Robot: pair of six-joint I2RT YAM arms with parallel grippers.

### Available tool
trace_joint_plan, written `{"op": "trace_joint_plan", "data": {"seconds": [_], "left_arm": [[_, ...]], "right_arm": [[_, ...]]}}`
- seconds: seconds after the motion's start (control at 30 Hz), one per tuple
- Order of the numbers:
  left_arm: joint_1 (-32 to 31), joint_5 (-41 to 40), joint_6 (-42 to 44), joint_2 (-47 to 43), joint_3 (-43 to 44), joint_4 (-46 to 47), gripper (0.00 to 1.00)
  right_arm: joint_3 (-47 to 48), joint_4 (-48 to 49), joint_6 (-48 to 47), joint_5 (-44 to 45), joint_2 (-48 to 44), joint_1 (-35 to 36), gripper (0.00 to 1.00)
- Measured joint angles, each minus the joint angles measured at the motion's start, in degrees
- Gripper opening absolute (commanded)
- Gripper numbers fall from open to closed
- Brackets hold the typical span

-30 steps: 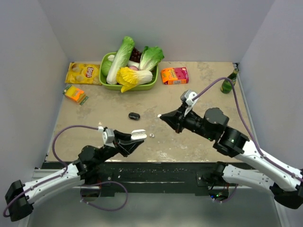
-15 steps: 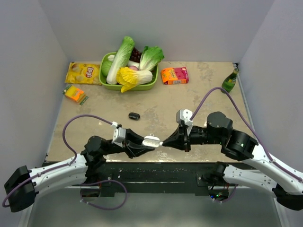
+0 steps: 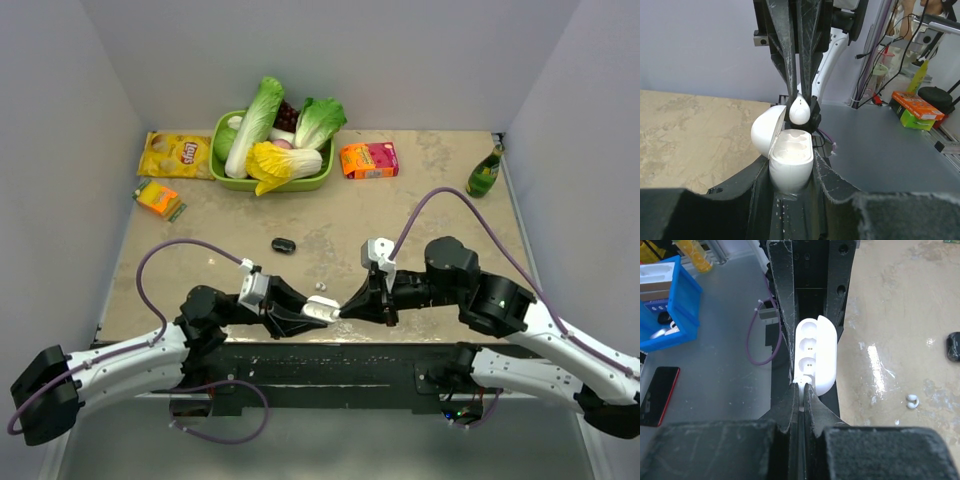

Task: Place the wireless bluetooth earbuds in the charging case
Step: Place the earbud in the charging case.

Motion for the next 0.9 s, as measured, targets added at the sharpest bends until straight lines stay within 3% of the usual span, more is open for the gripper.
{"op": "trace_joint_plan", "data": {"seconds": [0.9], "left_arm": [[0.1, 2.0, -1.2, 4.0, 0.0, 2.8, 0.00]], "right_arm": [[-0.3, 1.6, -0.3, 1.3, 4.4, 1.3, 0.00]]}}
